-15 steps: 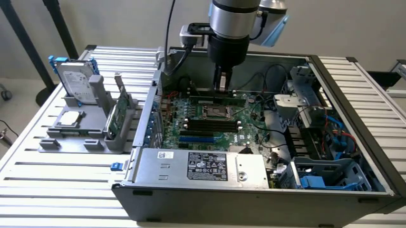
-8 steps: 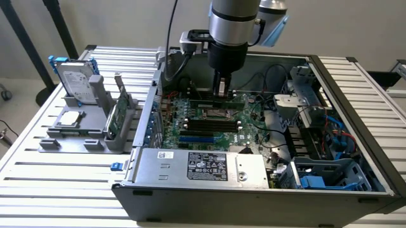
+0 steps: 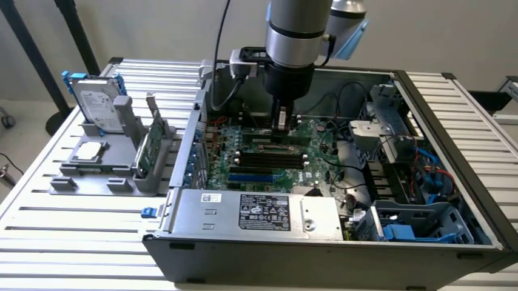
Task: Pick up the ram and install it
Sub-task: 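Insert the ram into the slot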
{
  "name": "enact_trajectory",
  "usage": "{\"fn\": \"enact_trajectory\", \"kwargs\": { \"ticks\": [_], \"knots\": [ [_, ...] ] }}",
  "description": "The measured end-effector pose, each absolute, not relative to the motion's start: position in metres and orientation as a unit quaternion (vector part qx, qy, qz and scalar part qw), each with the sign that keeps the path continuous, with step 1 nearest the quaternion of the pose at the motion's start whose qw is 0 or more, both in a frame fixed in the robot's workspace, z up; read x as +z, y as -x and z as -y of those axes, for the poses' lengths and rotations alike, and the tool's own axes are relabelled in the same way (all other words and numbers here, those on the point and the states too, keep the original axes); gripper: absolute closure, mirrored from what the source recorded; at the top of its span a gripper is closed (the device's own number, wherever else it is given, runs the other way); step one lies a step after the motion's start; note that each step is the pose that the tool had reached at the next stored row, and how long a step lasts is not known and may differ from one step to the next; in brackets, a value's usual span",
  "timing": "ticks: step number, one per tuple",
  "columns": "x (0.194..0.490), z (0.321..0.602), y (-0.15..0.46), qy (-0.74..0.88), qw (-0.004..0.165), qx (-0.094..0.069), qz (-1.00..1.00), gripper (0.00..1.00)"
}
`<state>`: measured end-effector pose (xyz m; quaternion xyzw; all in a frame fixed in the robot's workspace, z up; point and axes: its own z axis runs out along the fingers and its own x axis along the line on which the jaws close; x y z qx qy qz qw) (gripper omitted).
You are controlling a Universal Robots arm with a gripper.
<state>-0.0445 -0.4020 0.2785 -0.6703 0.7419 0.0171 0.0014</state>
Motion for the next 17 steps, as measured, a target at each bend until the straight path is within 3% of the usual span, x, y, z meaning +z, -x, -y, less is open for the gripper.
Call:
{"fn": "enact_trajectory", "kwargs": {
  "ticks": [17],
  "knots": [
    [0.252, 0.401, 0.045, 0.67, -0.008, 0.007, -0.742, 0.87]
  ]
}}
